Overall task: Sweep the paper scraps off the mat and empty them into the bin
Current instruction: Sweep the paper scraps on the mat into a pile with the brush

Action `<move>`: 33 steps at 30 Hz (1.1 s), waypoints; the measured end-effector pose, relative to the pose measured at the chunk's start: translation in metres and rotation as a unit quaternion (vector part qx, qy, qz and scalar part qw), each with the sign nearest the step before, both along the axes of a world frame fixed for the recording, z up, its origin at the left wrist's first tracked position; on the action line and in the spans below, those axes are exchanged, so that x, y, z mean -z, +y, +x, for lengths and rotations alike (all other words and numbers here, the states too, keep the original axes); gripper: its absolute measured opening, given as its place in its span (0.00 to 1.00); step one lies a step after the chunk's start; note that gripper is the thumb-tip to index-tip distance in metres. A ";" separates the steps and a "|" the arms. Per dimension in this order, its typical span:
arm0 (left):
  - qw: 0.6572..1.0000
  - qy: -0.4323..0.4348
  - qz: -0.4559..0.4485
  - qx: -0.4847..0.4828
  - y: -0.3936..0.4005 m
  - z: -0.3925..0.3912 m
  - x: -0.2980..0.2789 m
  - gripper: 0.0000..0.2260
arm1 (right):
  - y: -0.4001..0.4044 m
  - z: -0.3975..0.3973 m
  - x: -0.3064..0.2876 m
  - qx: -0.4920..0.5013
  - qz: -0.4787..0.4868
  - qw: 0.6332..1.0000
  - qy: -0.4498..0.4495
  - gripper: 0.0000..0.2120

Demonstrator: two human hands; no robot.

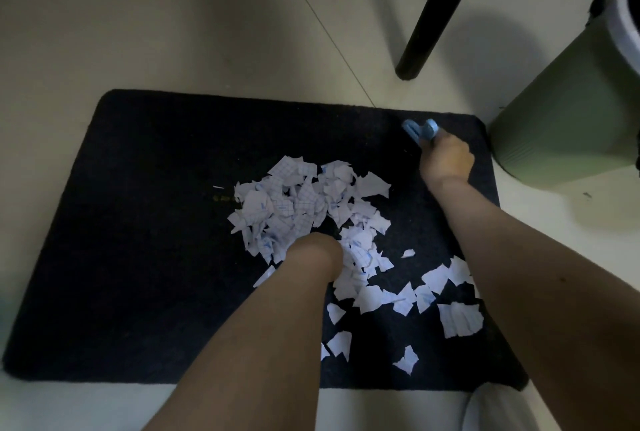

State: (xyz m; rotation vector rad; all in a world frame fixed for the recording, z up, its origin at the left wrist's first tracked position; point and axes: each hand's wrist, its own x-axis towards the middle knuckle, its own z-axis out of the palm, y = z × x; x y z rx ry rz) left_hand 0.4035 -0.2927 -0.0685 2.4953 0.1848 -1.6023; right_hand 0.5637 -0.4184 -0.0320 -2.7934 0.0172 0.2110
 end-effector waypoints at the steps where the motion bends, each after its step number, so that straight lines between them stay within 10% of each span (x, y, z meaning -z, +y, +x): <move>1: 1.000 -0.002 -0.002 -0.005 0.000 0.001 0.000 0.17 | 0.003 0.000 0.001 -0.020 -0.015 1.000 0.014 0.17; 18: 1.000 0.002 0.008 -0.005 -0.001 -0.005 0.008 0.17 | 0.002 -0.045 -0.005 -0.093 0.006 0.995 0.033 0.15; 25: 1.000 -0.012 0.003 -0.013 -0.001 -0.007 0.008 0.17 | -0.022 -0.028 -0.018 0.045 0.035 0.997 -0.044 0.14; 33: 1.000 -0.011 0.008 -0.011 -0.002 -0.007 0.005 0.17 | 0.004 -0.070 -0.006 -0.135 -0.004 0.990 0.028 0.14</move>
